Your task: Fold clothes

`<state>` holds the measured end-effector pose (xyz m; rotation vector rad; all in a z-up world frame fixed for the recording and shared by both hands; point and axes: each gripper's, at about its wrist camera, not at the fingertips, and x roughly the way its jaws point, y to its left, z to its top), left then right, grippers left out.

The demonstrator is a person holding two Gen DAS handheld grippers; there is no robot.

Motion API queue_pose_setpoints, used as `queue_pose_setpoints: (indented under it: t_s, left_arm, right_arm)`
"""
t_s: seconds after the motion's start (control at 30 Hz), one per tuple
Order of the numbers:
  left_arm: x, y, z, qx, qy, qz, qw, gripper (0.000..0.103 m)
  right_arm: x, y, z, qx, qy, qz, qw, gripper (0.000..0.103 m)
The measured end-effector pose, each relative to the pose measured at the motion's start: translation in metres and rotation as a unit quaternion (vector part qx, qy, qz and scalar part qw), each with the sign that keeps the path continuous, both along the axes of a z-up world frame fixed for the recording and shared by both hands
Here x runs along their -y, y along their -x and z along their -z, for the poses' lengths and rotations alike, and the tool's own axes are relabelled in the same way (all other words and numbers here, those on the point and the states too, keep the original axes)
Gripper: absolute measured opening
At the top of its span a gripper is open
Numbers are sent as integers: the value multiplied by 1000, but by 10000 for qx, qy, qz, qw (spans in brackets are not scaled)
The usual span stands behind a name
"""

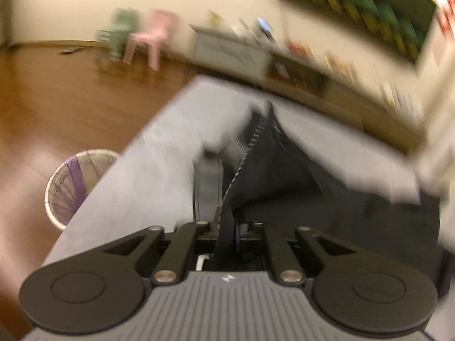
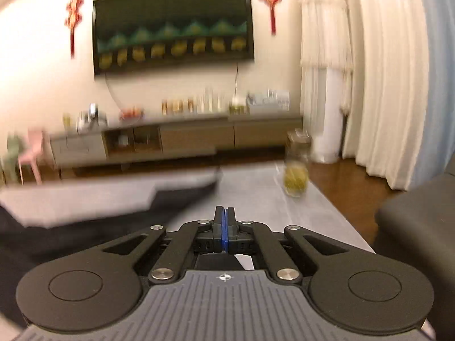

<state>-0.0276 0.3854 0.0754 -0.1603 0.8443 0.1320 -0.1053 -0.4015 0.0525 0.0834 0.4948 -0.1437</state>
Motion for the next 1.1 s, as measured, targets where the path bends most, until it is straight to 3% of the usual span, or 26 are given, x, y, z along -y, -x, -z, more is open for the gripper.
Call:
queue_pose_setpoints:
  t_s: [0.03, 0.1, 0.17, 0.23, 0.27, 0.3, 0.37, 0.47, 0.53, 0.6, 0.7, 0.8, 0.9, 0.97, 1.03, 1.1]
  left_arm:
    - [5, 7, 0, -99, -336, 129, 9993, 20]
    - [14, 15, -12, 3, -882, 183, 9959, 39]
    - [25, 18, -36, 440, -1114, 58, 9928, 54]
    - [40, 15, -60, 906, -1119, 28, 9896, 57]
    - [49, 11, -71, 1142, -987, 85, 9885, 59]
    - [63, 3, -77, 1298, -780, 261, 9881, 62]
    - [95, -24, -75, 1373, -370, 680, 9875, 65]
    - [151, -86, -44, 990, 125, 1332, 9861, 65]
    - [184, -128, -12, 682, 183, 1619, 9843, 65]
    - [204, -161, 24, 430, 195, 1670, 9848, 61]
    - [211, -183, 70, -119, 531, 1683, 9842, 52]
    - [214, -193, 78, -169, 698, 1797, 9811, 52]
    - [208, -193, 70, 66, 679, 1788, 9815, 52]
    - [202, -197, 68, 128, 695, 1652, 9837, 52]
    - [192, -201, 62, 202, 710, 1475, 9863, 52]
    - [182, -203, 55, 327, 694, 1254, 9891, 51]
  right_arm:
    - [9, 2, 13, -329, 10, 6, 9995, 0]
    - [31, 2, 36, -776, -95, 234, 9967, 0]
    - [48, -3, 50, -890, -453, 489, 9938, 3]
    - [49, -17, 54, -827, -877, 488, 9915, 31]
    - [44, -27, 56, -812, -1048, 426, 9903, 64]
    - [37, -38, 59, -832, -1144, 322, 9894, 89]
    - [18, -63, 65, -906, -1177, 69, 9889, 91]
    - [-16, -103, 75, -1052, -977, -228, 9894, 91]
    - [-33, -128, 75, -1105, -943, -386, 9886, 91]
    - [-40, -152, 69, -1059, -1005, -465, 9882, 92]
    - [-43, -197, 59, -989, -1211, -395, 9869, 94]
    - [-42, -254, 61, -997, -1343, -163, 9858, 96]
    - [-33, -315, 83, -1181, -1317, 294, 9838, 96]
    - [-25, -352, 103, -1338, -1396, 577, 9794, 84]
    - [-20, -381, 119, -1524, -1632, 632, 9727, 13]
    - [-20, -393, 115, -1360, -1719, 482, 9745, 1]
